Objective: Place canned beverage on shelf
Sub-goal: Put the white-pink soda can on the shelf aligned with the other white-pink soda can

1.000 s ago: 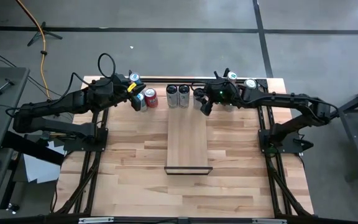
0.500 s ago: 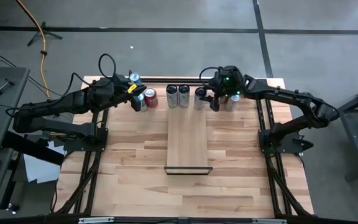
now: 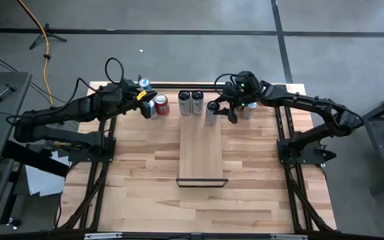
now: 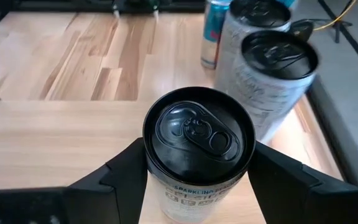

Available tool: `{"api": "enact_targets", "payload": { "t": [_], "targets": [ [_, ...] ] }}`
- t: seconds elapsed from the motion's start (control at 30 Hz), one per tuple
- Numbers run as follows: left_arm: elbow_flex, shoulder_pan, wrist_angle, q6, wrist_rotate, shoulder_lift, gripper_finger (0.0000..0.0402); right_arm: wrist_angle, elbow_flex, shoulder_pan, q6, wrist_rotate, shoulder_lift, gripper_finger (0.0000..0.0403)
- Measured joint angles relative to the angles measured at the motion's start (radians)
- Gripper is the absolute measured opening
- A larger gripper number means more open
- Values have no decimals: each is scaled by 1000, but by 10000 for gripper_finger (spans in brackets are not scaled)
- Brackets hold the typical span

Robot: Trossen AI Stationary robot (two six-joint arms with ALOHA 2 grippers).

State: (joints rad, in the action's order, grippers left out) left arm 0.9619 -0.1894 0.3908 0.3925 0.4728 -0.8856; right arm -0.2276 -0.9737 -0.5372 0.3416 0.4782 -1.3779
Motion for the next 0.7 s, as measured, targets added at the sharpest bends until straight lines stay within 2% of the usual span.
{"api": "enact_targets", "payload": {
  "t": [0.43,0.7],
  "targets": [
    [0,0,5,24,0,0,0,15,-2,21,19,-21,-25,265],
    [0,0,5,24,0,0,0,19,-2,21,8,-60,-25,268]
  ]
}}
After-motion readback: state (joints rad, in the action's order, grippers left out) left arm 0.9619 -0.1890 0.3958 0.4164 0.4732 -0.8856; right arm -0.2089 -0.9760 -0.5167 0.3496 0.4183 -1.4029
